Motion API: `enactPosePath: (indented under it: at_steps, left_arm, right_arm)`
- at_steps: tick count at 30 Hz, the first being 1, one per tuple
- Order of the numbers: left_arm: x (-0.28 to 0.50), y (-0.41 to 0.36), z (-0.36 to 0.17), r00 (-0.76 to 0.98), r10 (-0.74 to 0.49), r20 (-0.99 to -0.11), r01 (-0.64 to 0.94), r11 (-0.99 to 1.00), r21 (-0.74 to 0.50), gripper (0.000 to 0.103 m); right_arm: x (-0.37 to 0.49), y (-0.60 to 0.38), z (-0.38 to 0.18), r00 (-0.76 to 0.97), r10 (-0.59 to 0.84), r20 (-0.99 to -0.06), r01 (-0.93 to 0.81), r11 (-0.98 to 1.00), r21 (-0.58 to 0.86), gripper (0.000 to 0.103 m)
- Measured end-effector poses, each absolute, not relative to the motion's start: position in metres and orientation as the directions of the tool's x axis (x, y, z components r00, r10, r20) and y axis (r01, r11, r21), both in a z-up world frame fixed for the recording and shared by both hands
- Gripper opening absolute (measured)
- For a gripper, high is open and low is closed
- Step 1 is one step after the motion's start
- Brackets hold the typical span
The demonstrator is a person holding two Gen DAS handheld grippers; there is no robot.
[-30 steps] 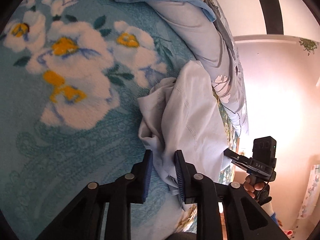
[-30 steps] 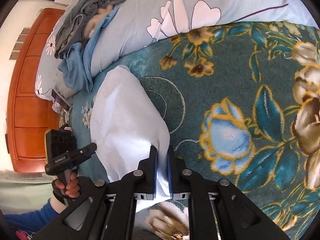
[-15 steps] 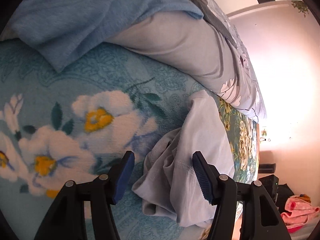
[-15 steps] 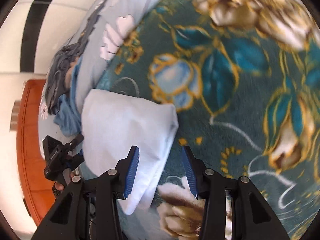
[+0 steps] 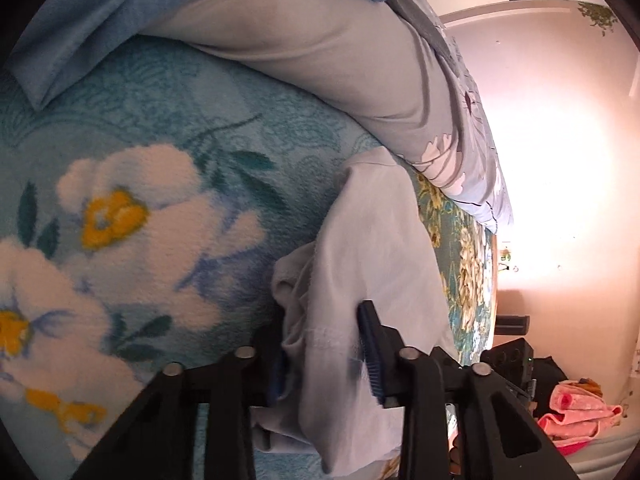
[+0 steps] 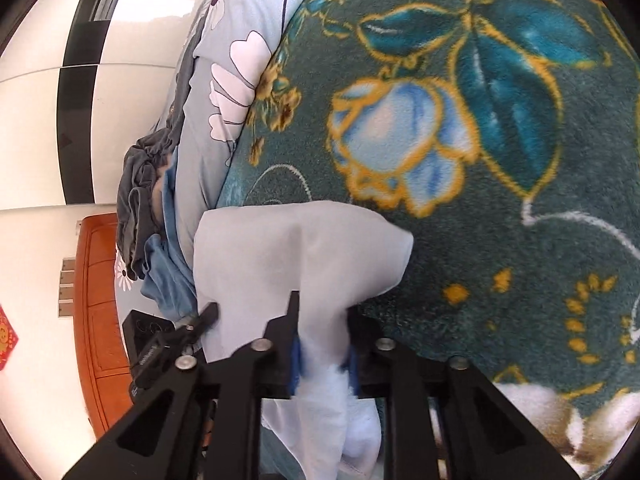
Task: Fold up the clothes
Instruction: 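Carry the folded shirt to the stack of yellow and black garments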
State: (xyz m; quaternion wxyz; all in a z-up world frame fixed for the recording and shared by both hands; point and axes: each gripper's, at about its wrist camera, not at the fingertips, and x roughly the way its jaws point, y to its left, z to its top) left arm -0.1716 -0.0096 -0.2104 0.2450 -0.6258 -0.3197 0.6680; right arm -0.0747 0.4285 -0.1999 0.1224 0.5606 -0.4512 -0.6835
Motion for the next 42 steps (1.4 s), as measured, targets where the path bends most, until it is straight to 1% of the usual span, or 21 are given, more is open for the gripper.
enactPosePath:
  at_steps: [3, 5, 13, 18, 22, 26, 30, 35, 42]
  left_arm:
    - [-0.157, -0.020, -0.201, -0.134, 0.727, -0.673, 0.083, -0.669, -0.739, 0.017]
    - [-0.154, -0.019, -0.192, -0.146, 0.732, -0.666, 0.079, -0.662, -0.745, 0.017]
    - [-0.120, -0.025, -0.150, -0.179, 0.748, -0.639, 0.035, -0.644, -0.764, 0.016]
    - [-0.093, -0.042, -0.113, -0.250, 0.753, -0.609, 0.005, -0.628, -0.778, 0.016]
    - [-0.074, -0.073, -0.082, -0.302, 0.727, -0.617, -0.029, -0.654, -0.756, 0.016]
    - [-0.057, -0.132, -0.044, -0.392, 0.687, -0.612, -0.037, -0.676, -0.736, 0.016]
    - [-0.031, -0.195, -0.015, -0.476, 0.643, -0.600, -0.007, -0.685, -0.729, 0.016]
    - [0.005, -0.266, 0.001, -0.566, 0.570, -0.596, 0.041, -0.702, -0.711, 0.016]
    - [0.064, -0.383, 0.013, -0.669, 0.450, -0.591, 0.130, -0.712, -0.690, 0.016]
  right_arm:
    - [-0.077, 0.427, -0.186, -0.330, -0.669, -0.666, -0.309, -0.590, 0.745, 0.012]
    - [-0.076, 0.426, -0.175, -0.329, -0.673, -0.662, -0.282, -0.599, 0.750, 0.012]
    - [-0.060, 0.421, -0.119, -0.328, -0.677, -0.659, -0.179, -0.640, 0.747, 0.011]
    - [-0.048, 0.403, -0.080, -0.327, -0.693, -0.642, -0.080, -0.657, 0.750, 0.011]
    - [-0.044, 0.371, -0.051, -0.310, -0.707, -0.635, 0.017, -0.672, 0.740, 0.011]
    - [-0.038, 0.324, -0.024, -0.296, -0.756, -0.584, 0.133, -0.638, 0.759, 0.011]
    - [-0.031, 0.271, -0.006, -0.237, -0.794, -0.560, 0.227, -0.606, 0.763, 0.011]
    - [-0.020, 0.196, 0.010, -0.141, -0.823, -0.550, 0.335, -0.562, 0.756, 0.011]
    - [0.009, 0.076, 0.019, 0.033, -0.837, -0.546, 0.464, -0.471, 0.750, 0.011]
